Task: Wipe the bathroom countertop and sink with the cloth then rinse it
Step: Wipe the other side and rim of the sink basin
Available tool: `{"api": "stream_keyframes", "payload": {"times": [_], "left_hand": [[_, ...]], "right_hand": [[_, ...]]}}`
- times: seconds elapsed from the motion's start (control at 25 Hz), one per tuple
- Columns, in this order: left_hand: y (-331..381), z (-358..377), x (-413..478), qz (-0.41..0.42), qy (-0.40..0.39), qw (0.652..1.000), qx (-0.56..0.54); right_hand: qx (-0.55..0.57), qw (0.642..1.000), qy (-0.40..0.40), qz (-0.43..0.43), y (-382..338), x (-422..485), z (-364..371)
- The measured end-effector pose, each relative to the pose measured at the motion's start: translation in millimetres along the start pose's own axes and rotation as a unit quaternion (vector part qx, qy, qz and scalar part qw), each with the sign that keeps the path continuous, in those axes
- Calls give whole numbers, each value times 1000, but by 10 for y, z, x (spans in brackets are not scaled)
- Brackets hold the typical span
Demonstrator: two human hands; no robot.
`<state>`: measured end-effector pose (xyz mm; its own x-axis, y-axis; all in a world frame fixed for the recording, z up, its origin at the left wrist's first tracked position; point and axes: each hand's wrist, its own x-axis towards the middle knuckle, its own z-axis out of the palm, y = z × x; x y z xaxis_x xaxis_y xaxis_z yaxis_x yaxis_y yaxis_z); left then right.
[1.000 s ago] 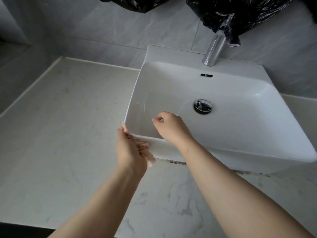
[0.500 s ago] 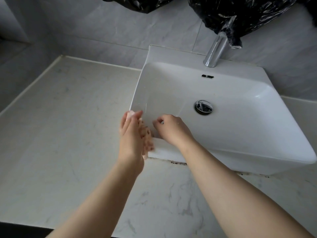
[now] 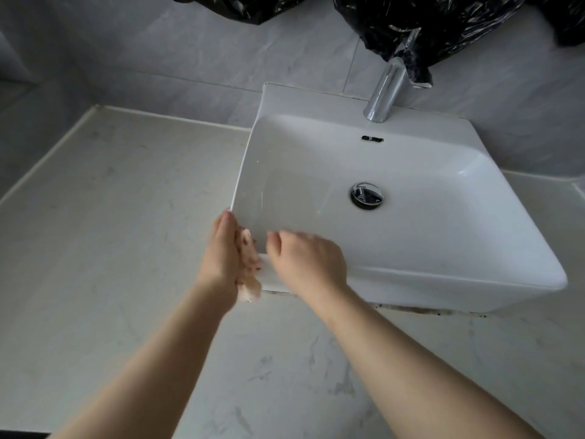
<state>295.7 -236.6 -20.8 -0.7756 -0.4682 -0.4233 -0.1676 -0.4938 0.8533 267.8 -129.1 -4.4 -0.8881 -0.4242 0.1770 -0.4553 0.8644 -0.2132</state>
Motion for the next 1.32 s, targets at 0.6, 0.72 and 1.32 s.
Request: {"api": "stream_keyframes", "payload": {"times": [0.6,0.72,1.32], "left_hand": [[-163,-28,-121,-57,-53,997,-16],[-269,56,-336,-32,-54,996,-59],[377,48,341,43,-36,994,95]], "right_hand": [[-59,974,212,-53,43,-316,227],[-56,975,209,-50,28,-326,225],[-55,985,156,-52,-20,-324,183]]}}
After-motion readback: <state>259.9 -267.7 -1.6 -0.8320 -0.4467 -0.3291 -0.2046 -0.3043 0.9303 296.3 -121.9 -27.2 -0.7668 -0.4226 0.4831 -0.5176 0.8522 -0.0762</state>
